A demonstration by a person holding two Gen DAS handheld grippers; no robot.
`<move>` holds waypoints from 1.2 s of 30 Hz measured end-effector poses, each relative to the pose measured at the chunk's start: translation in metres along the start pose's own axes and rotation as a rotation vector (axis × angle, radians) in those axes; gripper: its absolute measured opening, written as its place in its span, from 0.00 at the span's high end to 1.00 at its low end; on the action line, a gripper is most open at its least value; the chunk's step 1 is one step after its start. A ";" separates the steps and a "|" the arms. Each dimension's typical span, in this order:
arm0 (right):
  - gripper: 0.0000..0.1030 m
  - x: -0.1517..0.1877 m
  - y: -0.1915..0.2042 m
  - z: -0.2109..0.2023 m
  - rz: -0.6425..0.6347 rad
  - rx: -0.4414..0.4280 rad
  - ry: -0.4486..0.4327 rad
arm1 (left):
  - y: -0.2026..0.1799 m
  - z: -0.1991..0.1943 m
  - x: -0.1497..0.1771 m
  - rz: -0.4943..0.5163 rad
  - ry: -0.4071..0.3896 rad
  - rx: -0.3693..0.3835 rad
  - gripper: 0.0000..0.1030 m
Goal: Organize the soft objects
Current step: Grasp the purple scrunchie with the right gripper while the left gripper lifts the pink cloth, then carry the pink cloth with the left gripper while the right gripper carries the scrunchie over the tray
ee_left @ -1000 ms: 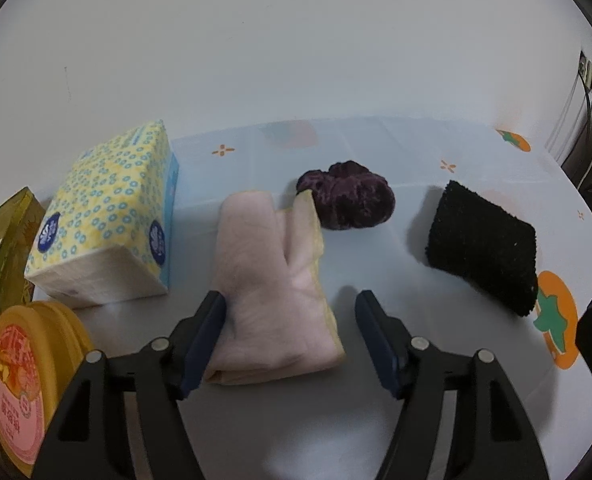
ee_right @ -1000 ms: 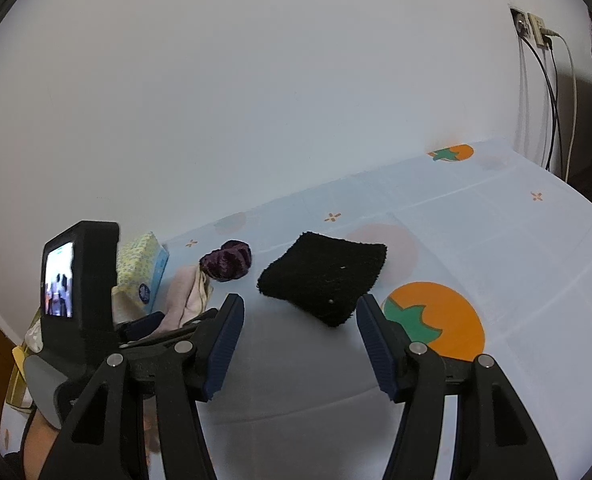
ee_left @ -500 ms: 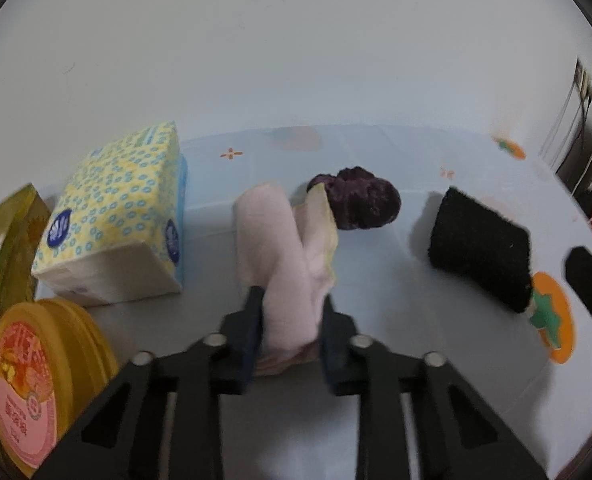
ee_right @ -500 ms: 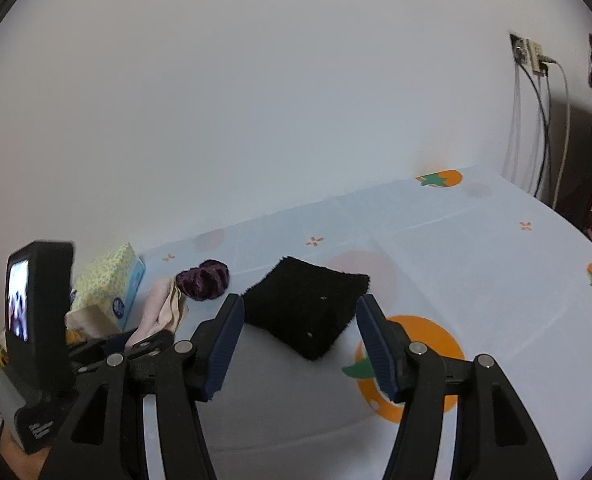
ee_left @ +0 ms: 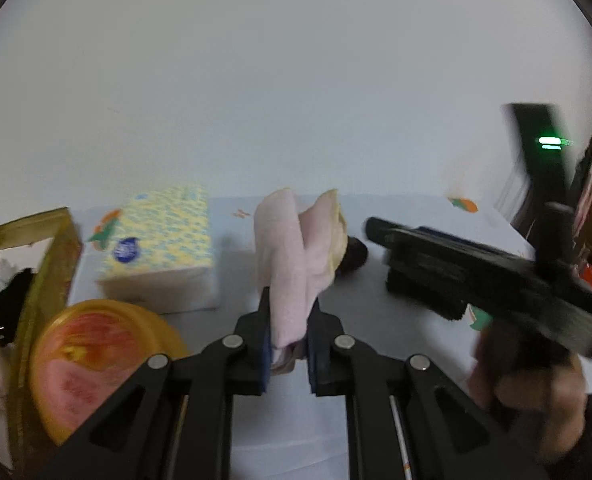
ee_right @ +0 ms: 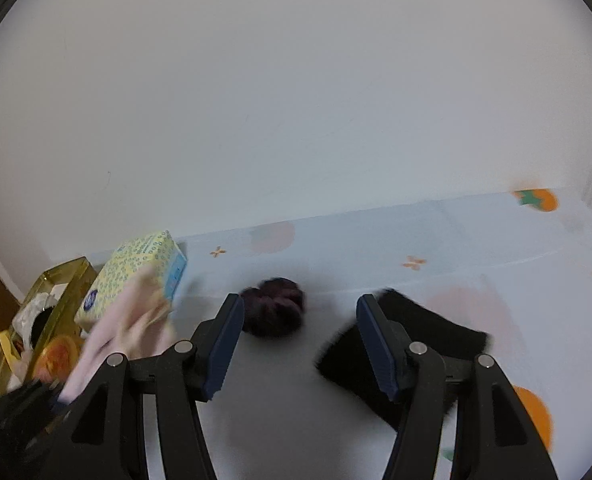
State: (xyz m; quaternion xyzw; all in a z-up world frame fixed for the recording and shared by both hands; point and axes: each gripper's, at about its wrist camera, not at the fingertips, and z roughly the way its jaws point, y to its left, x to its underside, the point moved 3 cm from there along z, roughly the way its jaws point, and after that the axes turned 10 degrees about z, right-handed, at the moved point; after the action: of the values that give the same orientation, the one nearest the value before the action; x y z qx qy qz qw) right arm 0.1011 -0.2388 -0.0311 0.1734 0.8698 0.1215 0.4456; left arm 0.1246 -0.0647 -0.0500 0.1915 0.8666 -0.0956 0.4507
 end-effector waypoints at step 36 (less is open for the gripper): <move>0.65 0.063 0.075 -0.092 -0.021 -0.043 -0.301 | 0.020 -0.035 0.001 0.068 -0.087 -0.129 0.89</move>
State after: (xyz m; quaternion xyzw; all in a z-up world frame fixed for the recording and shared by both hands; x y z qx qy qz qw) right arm 0.0060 -0.1504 0.0032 0.1709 0.7922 0.1080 0.5758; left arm 0.1061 -0.0342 -0.0300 0.1870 0.8436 -0.0327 0.5024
